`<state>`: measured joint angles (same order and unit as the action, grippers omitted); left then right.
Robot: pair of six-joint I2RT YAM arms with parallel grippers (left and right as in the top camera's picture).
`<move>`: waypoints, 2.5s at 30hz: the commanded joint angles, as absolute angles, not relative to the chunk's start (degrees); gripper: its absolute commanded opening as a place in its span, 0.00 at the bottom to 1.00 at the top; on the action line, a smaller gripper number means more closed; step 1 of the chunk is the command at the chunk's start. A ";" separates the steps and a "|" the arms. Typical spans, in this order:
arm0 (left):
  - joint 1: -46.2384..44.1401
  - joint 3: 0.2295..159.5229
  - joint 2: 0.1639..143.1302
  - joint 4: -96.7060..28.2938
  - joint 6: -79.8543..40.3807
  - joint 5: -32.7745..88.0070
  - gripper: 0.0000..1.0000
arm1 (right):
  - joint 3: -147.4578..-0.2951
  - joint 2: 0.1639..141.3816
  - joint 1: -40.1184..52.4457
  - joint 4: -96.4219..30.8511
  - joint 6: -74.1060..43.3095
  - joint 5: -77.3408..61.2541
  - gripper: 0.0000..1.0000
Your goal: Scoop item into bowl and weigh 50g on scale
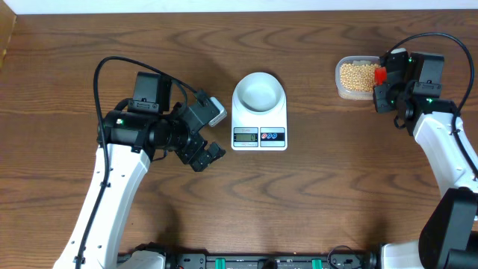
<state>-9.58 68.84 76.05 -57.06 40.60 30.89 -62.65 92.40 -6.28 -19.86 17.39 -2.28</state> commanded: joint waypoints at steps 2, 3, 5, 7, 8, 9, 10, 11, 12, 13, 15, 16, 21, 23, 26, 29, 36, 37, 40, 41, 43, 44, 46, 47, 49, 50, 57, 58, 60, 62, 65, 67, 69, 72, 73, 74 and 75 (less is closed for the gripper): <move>-9.32 69.63 75.22 -57.39 41.34 30.35 0.98 | -63.61 92.27 -5.91 -19.94 18.09 -1.89 0.01; -9.32 69.63 75.22 -57.39 41.34 30.35 0.98 | -63.61 92.27 -5.91 -19.94 18.09 -1.89 0.01; -9.32 69.63 75.22 -57.39 41.34 30.35 0.98 | -63.61 92.27 -5.91 -19.97 18.06 -2.07 0.01; -9.32 69.63 75.22 -57.39 41.34 30.35 0.98 | -63.61 92.27 -5.91 -20.12 18.06 -2.07 0.01; -9.32 69.60 75.22 -57.39 41.34 30.35 0.98 | -63.61 92.27 -5.91 -20.16 18.06 -2.07 0.01; -9.32 69.63 75.22 -57.39 41.34 30.35 0.98 | -63.61 92.27 -5.91 -20.25 18.06 -2.04 0.01; -9.32 69.63 75.22 -57.39 41.34 30.35 0.98 | -63.61 92.27 -5.91 -20.38 18.09 -2.04 0.01; -9.32 69.63 75.22 -57.39 41.34 30.35 0.98 | -63.61 92.27 -5.91 -20.40 18.09 -2.04 0.01; -9.32 69.63 75.22 -57.39 41.34 30.35 0.98 | -63.61 92.27 -5.91 -20.40 18.09 -2.04 0.01; -9.32 69.63 75.22 -57.39 41.34 30.35 0.98 | -63.59 92.27 -5.91 -20.38 18.09 -2.04 0.01; -9.32 69.63 75.22 -57.39 41.34 30.35 0.98 | -63.61 92.27 -5.91 -20.40 18.09 -2.04 0.01; -9.32 69.63 75.22 -57.39 41.34 30.35 0.98 | -63.61 92.27 -5.91 -20.45 18.09 -2.04 0.01; -9.32 69.63 75.22 -57.39 41.34 30.35 0.98 | -63.59 92.27 -5.91 -20.58 18.09 -2.04 0.01; -9.32 69.63 75.22 -57.39 41.34 30.35 0.98 | -63.59 92.27 -5.91 -20.60 18.09 -2.04 0.01; -9.32 69.63 75.22 -57.39 41.34 30.35 0.98 | -63.61 92.27 -5.91 -20.58 18.09 -2.02 0.01; -9.32 69.63 75.22 -57.39 41.34 30.35 0.98 | -63.61 92.27 -5.91 -20.53 18.11 -2.02 0.01; -9.32 69.60 75.22 -57.39 41.34 30.35 0.98 | -63.61 92.27 -5.91 -20.10 19.53 -1.54 0.01; -9.32 69.63 75.22 -57.41 41.34 30.35 0.98 | -63.59 92.27 -5.89 -19.92 19.99 -1.58 0.01; -9.32 69.63 75.22 -57.39 41.34 30.35 0.98 | -63.61 92.27 -5.91 -19.11 20.82 -1.21 0.01; -9.32 69.63 75.22 -57.39 41.34 30.35 0.98 | -63.61 92.27 -5.89 -19.00 20.93 -0.93 0.01; -9.32 69.60 75.22 -57.39 41.34 30.35 0.98 | -63.61 92.27 -5.91 -18.81 21.69 -0.27 0.01; -9.32 69.63 75.22 -57.39 41.34 30.35 0.98 | -63.61 92.29 -5.91 -18.81 22.00 -0.27 0.01; -9.32 69.63 75.22 -57.39 41.34 30.35 0.98 | -63.59 92.42 -5.91 -18.85 21.96 -0.34 0.01; -9.32 69.63 75.22 -57.39 41.34 30.35 0.98 | -63.61 92.60 -5.89 -18.87 21.96 -0.34 0.01; -9.32 69.63 75.22 -57.39 41.34 30.35 0.98 | -63.59 93.21 -5.91 -18.85 21.96 -0.34 0.01; -9.32 69.63 75.22 -57.39 41.34 30.35 0.98 | -63.61 93.78 -5.89 -18.85 21.96 -0.34 0.01; -9.32 69.63 75.22 -57.39 41.34 30.35 0.98 | -63.61 96.36 -5.08 -18.85 20.88 -3.57 0.01; -9.32 69.63 75.22 -57.39 41.34 30.35 0.98 | -63.59 96.36 -4.95 -18.87 20.36 -4.12 0.01; -9.32 69.63 75.22 -57.39 41.34 30.35 0.98 | -63.61 96.36 -4.93 -18.87 19.35 -5.34 0.01; -9.32 69.63 75.22 -57.39 41.34 30.35 0.98 | -63.59 96.36 -4.93 -19.07 18.13 -6.52 0.01; -9.32 69.63 75.22 -57.39 41.34 30.35 0.98 | -63.59 96.36 -4.93 -19.70 16.29 -8.43 0.01; -9.32 69.63 75.22 -57.39 41.34 30.35 0.98 | -63.59 96.38 -4.93 -19.75 14.76 -8.95 0.01; -9.32 69.63 75.22 -57.39 41.34 30.35 0.98 | -63.61 96.38 -4.93 -19.70 12.73 -10.04 0.01; -9.32 69.63 75.22 -57.39 41.34 30.35 0.98 | -63.59 96.38 -4.95 -19.75 10.13 -11.77 0.01; -9.32 69.63 75.22 -57.39 41.34 30.35 0.98 | -63.61 96.38 -4.95 -19.75 9.06 -12.23 0.01; -9.32 69.63 75.22 -57.39 41.34 30.35 0.98 | -63.61 96.38 -4.95 -19.75 8.12 -12.58 0.01; -9.32 69.63 75.22 -57.39 41.34 30.35 0.98 | -63.61 96.38 -4.95 -19.75 7.07 -12.60 0.01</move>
